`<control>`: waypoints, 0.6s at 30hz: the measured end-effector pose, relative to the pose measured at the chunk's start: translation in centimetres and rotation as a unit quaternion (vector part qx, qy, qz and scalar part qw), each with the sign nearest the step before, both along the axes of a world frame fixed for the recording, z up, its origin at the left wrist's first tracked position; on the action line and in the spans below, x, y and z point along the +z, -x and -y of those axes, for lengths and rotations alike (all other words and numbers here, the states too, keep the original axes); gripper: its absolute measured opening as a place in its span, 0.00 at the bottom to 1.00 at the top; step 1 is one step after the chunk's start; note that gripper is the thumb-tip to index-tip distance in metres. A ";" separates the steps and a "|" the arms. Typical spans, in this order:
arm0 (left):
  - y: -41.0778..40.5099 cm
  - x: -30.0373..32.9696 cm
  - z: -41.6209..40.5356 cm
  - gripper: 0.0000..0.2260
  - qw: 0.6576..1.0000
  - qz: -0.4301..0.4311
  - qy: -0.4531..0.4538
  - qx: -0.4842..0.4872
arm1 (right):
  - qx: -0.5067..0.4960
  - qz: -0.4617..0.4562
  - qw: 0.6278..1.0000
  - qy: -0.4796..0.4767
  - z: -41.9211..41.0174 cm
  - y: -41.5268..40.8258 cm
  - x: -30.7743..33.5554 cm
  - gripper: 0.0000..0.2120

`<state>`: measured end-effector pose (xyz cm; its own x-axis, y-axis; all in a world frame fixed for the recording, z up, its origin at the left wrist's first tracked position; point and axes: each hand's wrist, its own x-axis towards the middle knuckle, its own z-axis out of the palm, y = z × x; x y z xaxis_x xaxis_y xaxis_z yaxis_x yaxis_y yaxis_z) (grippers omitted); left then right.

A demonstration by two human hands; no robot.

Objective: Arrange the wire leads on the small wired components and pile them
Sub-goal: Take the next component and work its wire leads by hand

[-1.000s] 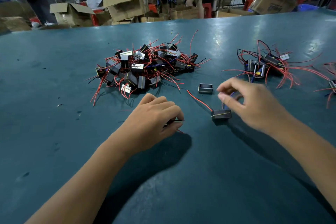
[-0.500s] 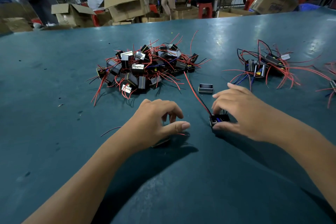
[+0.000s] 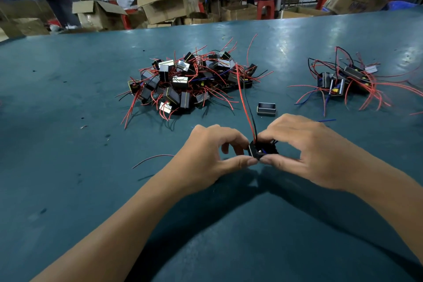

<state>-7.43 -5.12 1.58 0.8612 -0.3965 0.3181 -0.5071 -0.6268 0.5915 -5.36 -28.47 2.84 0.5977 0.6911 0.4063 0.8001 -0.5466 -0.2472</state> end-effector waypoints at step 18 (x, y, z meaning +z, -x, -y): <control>0.2 -0.1 0.3 0.13 0.999 0.044 -0.022 -0.008 | -0.012 -0.047 0.999 -0.008 0.3 0.2 0.6 0.16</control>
<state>-7.64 -5.42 1.49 0.8245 -0.4241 0.3747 -0.5655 -0.6427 0.5169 -5.61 -28.79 3.44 0.6506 0.6696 0.3582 0.7592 -0.5614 -0.3294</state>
